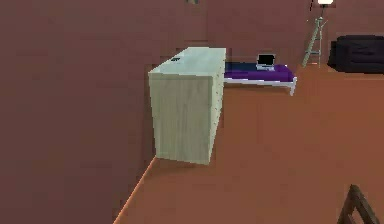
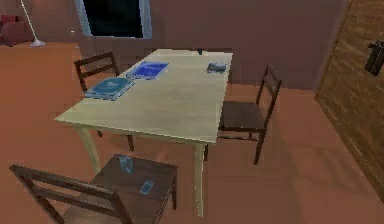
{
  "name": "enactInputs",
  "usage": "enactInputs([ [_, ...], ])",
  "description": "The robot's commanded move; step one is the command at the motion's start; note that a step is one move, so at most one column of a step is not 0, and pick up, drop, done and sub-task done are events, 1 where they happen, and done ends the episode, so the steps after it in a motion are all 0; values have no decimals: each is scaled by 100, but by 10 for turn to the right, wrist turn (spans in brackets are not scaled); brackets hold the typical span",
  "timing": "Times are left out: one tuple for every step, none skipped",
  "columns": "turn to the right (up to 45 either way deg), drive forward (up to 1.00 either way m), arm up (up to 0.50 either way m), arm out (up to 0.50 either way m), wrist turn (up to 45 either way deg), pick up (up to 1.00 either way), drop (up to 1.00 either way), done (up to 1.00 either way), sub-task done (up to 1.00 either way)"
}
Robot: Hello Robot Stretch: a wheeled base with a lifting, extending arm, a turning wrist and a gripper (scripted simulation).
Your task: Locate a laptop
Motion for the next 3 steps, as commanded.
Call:
enactInputs([
  [90,0,0,0,0,0,0,0,0],
  [0,95,0,0,0,0,0,0,0],
  [270,0,0,0,0,0,0,0,0],
])
